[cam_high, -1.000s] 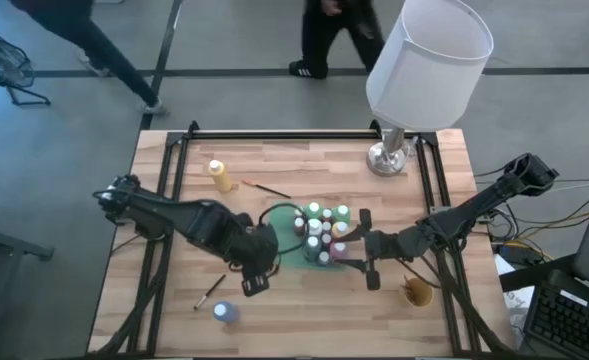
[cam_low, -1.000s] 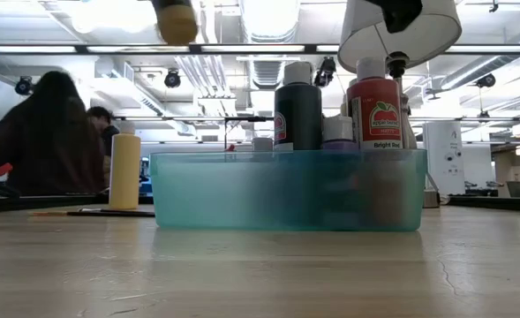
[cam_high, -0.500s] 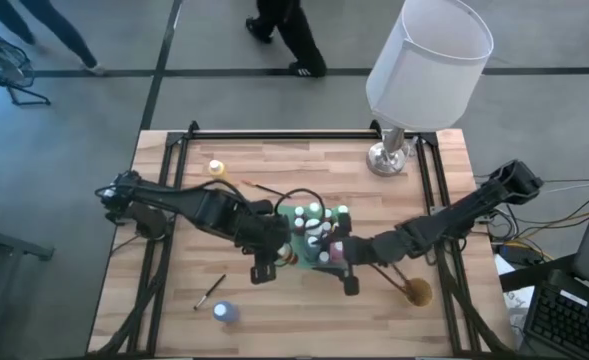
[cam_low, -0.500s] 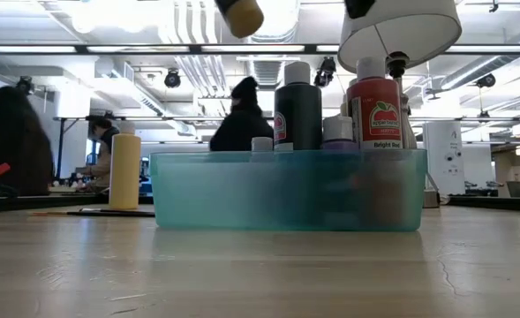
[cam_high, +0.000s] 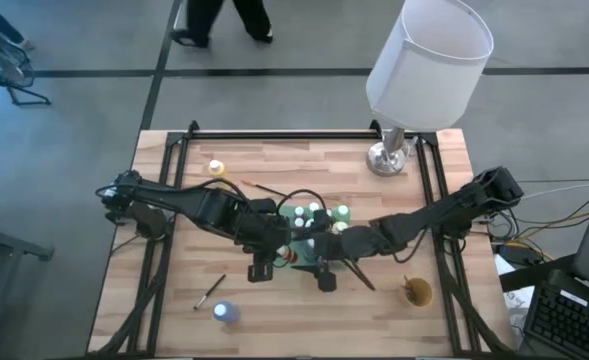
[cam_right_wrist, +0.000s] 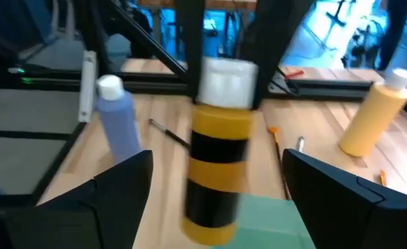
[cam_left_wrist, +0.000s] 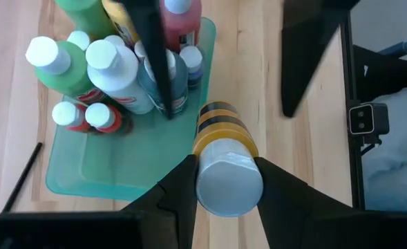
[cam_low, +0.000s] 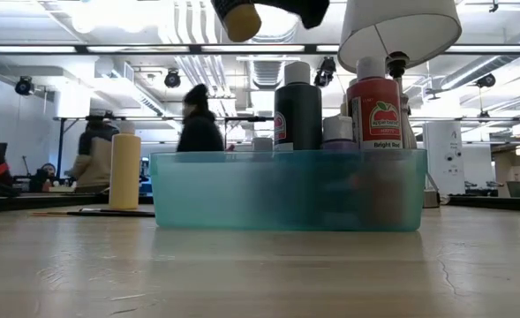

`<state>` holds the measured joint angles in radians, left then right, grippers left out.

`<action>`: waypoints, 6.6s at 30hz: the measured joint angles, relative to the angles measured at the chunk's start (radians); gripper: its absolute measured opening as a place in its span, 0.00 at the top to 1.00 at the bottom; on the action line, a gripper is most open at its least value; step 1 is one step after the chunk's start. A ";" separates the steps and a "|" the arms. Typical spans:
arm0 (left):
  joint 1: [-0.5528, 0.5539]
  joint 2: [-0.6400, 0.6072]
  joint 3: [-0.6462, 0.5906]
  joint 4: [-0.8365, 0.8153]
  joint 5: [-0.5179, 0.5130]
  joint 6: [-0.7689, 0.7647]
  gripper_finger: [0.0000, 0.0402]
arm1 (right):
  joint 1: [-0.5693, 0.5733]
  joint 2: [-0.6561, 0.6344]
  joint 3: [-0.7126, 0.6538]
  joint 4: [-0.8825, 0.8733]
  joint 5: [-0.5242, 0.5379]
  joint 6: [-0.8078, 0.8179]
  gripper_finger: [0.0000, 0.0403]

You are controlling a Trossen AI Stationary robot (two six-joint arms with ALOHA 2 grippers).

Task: Pick & Place Paint Supplies
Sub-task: Put the dark yellow paint bottle into the green bin

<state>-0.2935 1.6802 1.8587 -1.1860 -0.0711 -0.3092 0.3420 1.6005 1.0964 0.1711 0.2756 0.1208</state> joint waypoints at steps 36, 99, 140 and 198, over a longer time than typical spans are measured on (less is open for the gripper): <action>0.000 0.000 0.000 -0.002 -0.002 0.066 0.69 | -0.080 0.119 0.075 0.040 -0.103 0.000 0.38; -0.196 -0.163 -0.057 -0.116 -0.566 -0.120 0.55 | -0.060 0.066 0.049 -0.137 -0.055 -0.022 0.71; -0.295 -0.433 -0.840 1.121 -0.495 0.234 0.55 | 0.001 0.066 -0.014 0.013 -0.049 -0.106 0.71; -0.122 -0.304 -0.732 1.087 -0.189 0.279 0.55 | 0.005 0.066 -0.011 0.008 -0.092 -0.124 0.71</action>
<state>-0.4152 1.3758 1.1271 -0.0988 -0.2596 -0.0302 0.3470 1.6669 1.0851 0.1791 0.1832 -0.0036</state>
